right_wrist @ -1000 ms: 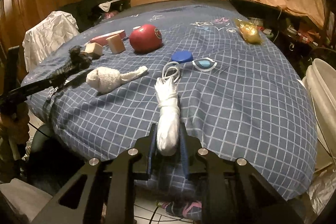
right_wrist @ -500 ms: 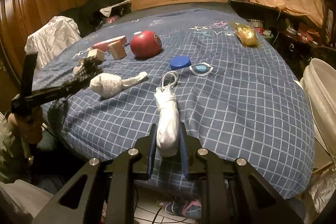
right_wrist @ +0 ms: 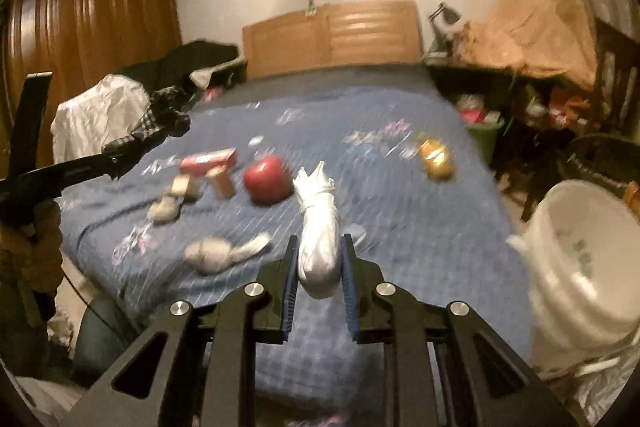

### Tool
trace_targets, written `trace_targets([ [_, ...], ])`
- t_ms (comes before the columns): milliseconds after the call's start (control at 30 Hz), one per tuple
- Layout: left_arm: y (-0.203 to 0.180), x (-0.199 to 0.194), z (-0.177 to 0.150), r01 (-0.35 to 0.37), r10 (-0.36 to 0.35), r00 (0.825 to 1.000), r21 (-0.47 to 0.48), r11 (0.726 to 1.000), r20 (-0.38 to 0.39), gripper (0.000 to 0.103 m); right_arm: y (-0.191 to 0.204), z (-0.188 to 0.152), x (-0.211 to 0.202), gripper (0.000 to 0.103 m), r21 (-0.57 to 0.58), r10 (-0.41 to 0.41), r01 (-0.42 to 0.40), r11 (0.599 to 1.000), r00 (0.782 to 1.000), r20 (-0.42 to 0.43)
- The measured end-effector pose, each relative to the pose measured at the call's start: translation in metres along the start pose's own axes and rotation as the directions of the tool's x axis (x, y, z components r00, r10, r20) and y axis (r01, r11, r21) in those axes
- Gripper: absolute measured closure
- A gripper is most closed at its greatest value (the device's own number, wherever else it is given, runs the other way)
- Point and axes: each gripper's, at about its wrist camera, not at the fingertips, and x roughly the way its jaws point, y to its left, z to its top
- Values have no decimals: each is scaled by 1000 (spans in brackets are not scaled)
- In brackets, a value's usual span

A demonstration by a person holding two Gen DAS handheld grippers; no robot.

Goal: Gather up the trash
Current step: 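Carry the plaid cloth and white mask to the bucket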

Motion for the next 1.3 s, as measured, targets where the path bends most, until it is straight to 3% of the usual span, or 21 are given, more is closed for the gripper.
trace_targets([
  [300, -116, 17, 42, 41, -52, 997, 153, 987, 64, 95, -72, 37, -56, 81, 41, -157, 154, 987, 982, 100],
  [533, -204, 40, 57, 111, -126, 991, 249, 962, 45, 95, -139, 46, -93, 81, 81, -283, 275, 958, 953, 112],
  [967, -338, 79, 52, 255, -248, 966, 387, 886, -68, 95, -257, 33, -133, 81, 141, -468, 458, 877, 883, 42],
  [1300, -403, 110, 38, 326, -275, 945, 434, 840, -178, 95, -315, 23, -128, 81, 194, -503, 500, 844, 863, -37],
])
